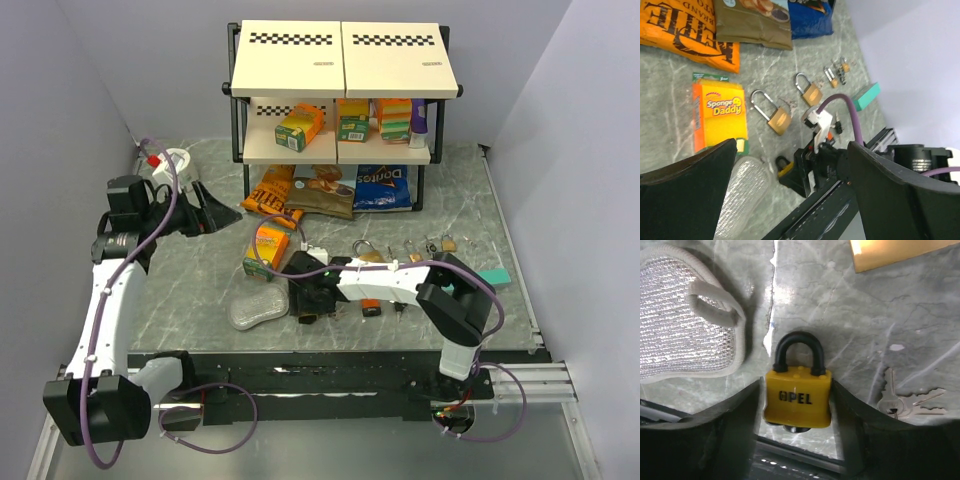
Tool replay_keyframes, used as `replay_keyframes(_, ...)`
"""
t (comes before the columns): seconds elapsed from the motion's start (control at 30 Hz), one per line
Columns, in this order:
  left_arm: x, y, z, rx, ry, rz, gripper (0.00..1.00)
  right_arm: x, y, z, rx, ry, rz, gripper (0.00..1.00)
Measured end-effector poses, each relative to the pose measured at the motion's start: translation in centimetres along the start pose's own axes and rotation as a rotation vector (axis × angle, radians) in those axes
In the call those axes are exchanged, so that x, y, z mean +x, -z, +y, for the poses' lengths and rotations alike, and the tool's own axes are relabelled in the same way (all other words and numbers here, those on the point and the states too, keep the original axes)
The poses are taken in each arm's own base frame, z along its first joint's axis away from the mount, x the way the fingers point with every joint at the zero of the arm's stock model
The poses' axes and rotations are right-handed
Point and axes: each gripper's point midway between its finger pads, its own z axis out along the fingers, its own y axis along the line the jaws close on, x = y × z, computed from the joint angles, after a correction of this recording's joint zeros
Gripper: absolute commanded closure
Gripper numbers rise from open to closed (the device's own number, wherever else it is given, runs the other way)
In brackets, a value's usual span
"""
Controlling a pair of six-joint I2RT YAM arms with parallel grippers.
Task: Lock with the key
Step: Place the lock at the center of the board, then reset both arms
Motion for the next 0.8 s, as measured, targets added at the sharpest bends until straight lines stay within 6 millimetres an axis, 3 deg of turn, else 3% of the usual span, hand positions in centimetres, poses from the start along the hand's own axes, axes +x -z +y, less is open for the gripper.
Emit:
replay_keyframes(0.07,-0.1,0.1,0.0,-0.007,-0.014,0.011,0.04,-0.1,0.1,0.2,-0.009,0.001,-0.003,0.05)
replay_keyframes(0.27,-1.0,0.8,-0.3,-0.044,-0.07,0.062,0.04,-1.3,2.1,0.8,-0.047,0.043,-0.067,0.02)
replay_keyframes(0.4,-1.4,1.4,0.4,-0.115,-0.095,0.107,0.04,-4.0,4.8,1.3,-0.101,0.104,-0.176,0.01)
replay_keyframes(0.5,-1.5,2.0,1.3,-0.187,-0.122,0.132,0.04,-7.4,7.7,1.0,-0.16,0.155,-0.281,0.01)
replay_keyframes(0.6,-1.3,2.5,2.6,-0.255,-0.153,0.148,0.04,-13.8,12.0,-1.2,-0.222,0.159,-0.459,0.01)
replay_keyframes(0.63,-1.3,2.5,3.0,-0.277,-0.161,0.152,0.04,-16.4,13.8,-2.9,-0.226,0.142,-0.535,0.01)
replay_keyframes(0.7,-1.4,2.6,4.0,-0.316,-0.176,0.154,0.04,-19.9,16.7,-6.1,-0.199,0.12,-0.653,0.01)
replay_keyframes(0.73,-1.4,2.5,4.6,-0.336,-0.182,0.157,0.04,-21.3,18.4,-8.1,-0.172,0.11,-0.712,0.01)
replay_keyframes(0.8,-1.3,2.2,5.6,-0.36,-0.191,0.164,0.04,-22.4,21.3,-10.8,-0.143,0.112,-0.803,0.01)
